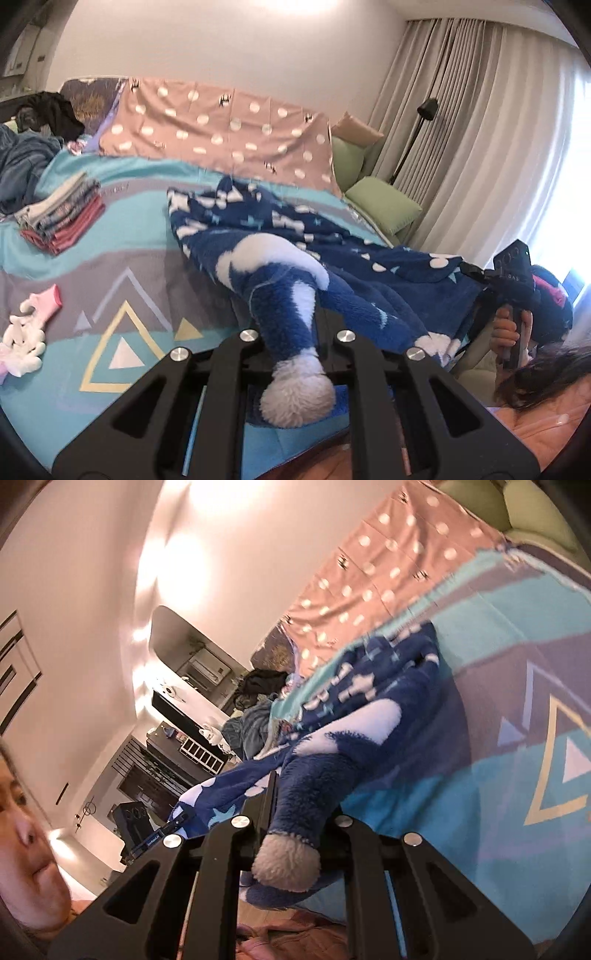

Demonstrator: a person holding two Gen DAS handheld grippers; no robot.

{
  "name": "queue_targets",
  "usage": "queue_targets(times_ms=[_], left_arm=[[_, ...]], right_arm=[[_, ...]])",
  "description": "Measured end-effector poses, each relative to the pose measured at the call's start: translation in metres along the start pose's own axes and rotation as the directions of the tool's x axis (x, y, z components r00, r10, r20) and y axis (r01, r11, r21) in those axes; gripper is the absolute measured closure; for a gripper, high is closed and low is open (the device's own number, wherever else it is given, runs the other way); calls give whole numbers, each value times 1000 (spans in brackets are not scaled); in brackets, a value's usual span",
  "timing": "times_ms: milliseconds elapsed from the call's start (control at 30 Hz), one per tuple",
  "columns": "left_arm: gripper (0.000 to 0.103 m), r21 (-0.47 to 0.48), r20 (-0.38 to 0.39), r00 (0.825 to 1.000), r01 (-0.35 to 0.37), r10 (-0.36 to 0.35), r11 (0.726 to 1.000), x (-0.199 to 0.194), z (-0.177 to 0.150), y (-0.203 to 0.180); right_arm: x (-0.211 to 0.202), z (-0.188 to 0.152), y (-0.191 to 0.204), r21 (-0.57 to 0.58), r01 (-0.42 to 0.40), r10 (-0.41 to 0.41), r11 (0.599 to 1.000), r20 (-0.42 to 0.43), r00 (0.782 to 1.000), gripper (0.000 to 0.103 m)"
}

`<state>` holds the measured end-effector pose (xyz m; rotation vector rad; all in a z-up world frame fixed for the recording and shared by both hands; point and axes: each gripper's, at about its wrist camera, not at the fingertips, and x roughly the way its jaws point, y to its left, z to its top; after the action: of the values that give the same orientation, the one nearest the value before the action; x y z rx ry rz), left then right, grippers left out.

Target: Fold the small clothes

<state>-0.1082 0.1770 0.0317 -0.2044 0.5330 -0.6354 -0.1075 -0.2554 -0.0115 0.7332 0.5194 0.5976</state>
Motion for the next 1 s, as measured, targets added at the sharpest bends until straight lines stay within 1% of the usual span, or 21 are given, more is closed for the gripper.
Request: queue_targets(times_ms=[67,100,167,200,300,400,500,567,700,1000], left_arm=[[92,23,40,999,7,-8,1000,-11,7,-8],[92,45,60,998,-1,-1,999,-16,10,-11],[92,76,81,996,-28,22,997,-16,17,-12],[92,67,78,996,-35,29,997,-14,18,-8],[92,14,59,997,-41,40,999,5,22,6],[92,0,39,997,-59,59,998,25,24,15],[92,5,25,997,-78,77,997,38,28,18],[92,2,24,997,-78,78,997,39,29,20],[92,-8,31,996,-82,83,997,45,35,25],[92,1,43,993,-106,106,994,65,52,31]], right_arm=[[-9,4,13,-46,-9,10,999,27,1000,90],[-13,7,18,-75,-7,10,997,43,999,90],[-16,13,23,-124,29,-20,992,68,997,90],[-13,17,19,-125,54,-45,991,71,996,90],[-1,26,1,-66,66,-62,996,65,996,90],[12,30,-16,-34,91,-89,995,53,995,90],[19,35,-21,-31,107,-105,994,51,993,89],[19,34,-20,-35,107,-105,994,55,993,89],[23,40,-21,-44,111,-108,993,65,992,89],[43,62,-24,-82,125,-118,989,88,989,89]])
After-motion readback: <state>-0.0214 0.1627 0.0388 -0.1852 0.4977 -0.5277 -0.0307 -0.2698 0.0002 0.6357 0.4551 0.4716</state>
